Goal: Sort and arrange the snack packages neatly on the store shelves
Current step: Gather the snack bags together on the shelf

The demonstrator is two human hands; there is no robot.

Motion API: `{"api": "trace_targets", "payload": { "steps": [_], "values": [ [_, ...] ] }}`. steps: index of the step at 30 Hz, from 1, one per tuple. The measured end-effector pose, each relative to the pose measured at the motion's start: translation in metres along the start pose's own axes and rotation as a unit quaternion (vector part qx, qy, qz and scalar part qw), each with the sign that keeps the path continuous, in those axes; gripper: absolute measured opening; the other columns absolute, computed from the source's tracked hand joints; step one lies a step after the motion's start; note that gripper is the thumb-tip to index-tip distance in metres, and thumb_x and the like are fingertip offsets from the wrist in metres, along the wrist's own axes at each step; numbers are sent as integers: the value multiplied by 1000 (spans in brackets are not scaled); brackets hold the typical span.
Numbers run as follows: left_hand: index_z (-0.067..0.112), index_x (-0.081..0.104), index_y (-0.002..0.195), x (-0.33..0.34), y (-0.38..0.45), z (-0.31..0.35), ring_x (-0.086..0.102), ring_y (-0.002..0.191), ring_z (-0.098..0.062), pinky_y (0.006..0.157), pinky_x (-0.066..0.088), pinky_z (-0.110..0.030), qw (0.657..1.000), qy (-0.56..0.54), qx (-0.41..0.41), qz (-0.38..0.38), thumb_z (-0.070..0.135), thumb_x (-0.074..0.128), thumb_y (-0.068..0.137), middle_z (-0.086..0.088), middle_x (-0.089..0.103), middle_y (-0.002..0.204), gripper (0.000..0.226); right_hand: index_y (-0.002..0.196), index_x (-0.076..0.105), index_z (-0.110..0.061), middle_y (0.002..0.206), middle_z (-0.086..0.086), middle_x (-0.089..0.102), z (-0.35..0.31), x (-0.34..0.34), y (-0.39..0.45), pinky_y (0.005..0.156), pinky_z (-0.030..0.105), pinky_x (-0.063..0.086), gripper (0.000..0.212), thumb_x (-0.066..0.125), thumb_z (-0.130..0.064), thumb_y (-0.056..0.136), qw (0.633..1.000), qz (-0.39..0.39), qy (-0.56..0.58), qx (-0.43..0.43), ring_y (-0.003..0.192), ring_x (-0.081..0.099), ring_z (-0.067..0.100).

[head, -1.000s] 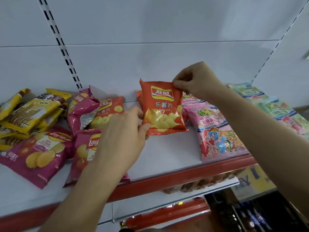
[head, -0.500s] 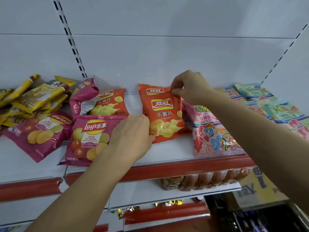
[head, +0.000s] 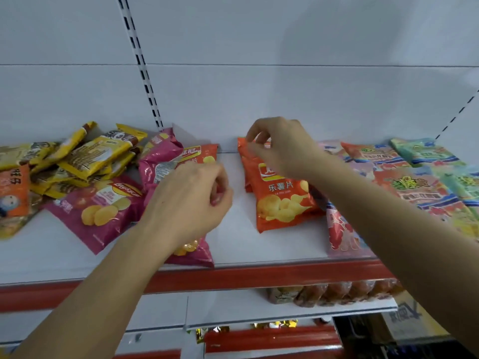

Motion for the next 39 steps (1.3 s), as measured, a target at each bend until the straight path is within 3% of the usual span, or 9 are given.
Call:
{"api": "trace_targets", "payload": {
  "steps": [8, 11, 15, 17, 21, 24, 30, 34, 39],
  "values": [
    [23, 63, 90, -6, -17, -53, 45, 79, -11, 72, 46, -33, 997, -30, 67, -35, 35, 69, 78, 17, 40, 82, 18, 119, 53, -20, 121, 9, 64, -62, 88, 43, 99, 49, 33, 34, 48, -46, 97, 962, -95, -242, 79, 120, 53, 33],
    [25, 63, 91, -15, -18, -73, 47, 80, -13, 68, 49, -39, 997, -32, 65, -39, 35, 70, 76, 16, 40, 83, 19, 121, 50, -22, 114, 8, 67, -61, 92, 53, 95, 46, 39, 35, 60, -36, 90, 977, -71, -172, 105, 112, 60, 34],
    [30, 61, 94, -19, -17, -92, 49, 84, -10, 71, 49, -38, 997, -21, 57, -48, 49, 61, 85, 18, 44, 85, 21, 121, 51, -24, 79, 0, 67, -63, 53, 35, 69, 30, 51, 36, 63, -20, 87, 984, 117, 65, 115, 78, 63, 16],
    [32, 59, 96, -18, -15, -93, 51, 84, -8, 73, 49, -37, 998, -17, 36, -50, 60, 48, 92, 18, 48, 85, 30, 119, 53, -25, 76, -5, 65, -64, 33, 13, 59, 17, 47, 35, 67, -18, 88, 955, 221, 152, 128, 71, 62, 6],
    [29, 64, 102, -29, -8, -85, 60, 75, -3, 67, 52, -32, 994, -106, -21, 0, 66, 28, 100, 18, 62, 80, 52, 113, 57, -28, 89, 1, 68, -61, 19, -32, 62, 23, 54, 29, 70, -15, 90, 871, 341, 304, 181, 77, 67, 7],
    [29, 65, 97, -30, -4, -76, 65, 73, 1, 57, 48, -15, 967, -246, -57, 14, 62, 43, 97, 18, 67, 77, 40, 122, 56, -23, 96, 8, 71, -59, 25, -49, 65, 25, 56, 39, 74, -10, 90, 827, 311, 423, 200, 82, 73, 15],
    [23, 72, 102, -22, 3, -64, 72, 84, -3, 73, 60, -30, 921, -381, -69, -43, 38, 58, 97, 14, 76, 90, 20, 127, 65, -16, 113, 9, 75, -34, 29, -64, 91, 47, 57, 43, 75, -33, 88, 694, 252, 624, 257, 103, 73, 26],
    [24, 73, 109, -19, 0, -58, 74, 90, -9, 83, 61, -42, 910, -401, -69, -84, 37, 64, 95, 12, 78, 95, 22, 106, 70, -11, 98, 9, 78, -20, 10, -75, 89, 49, 59, 24, 71, -31, 93, 750, 240, 544, 288, 91, 76, 27],
    [25, 74, 94, -21, -3, -52, 72, 63, -15, 64, 58, -35, 906, -402, -125, -44, 43, 70, 77, 7, 77, 76, 25, 82, 70, -19, 78, 3, 77, -5, -36, -77, 65, 42, 62, 11, 77, -21, 89, 871, 275, 349, 209, 69, 75, 22]
  ]
}}
Point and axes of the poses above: each hand's wrist, its own y-axis towards the middle knuckle, its own x-axis out of the palm, z = x × y, the point moved 6 cm from there along y, towards the middle knuckle
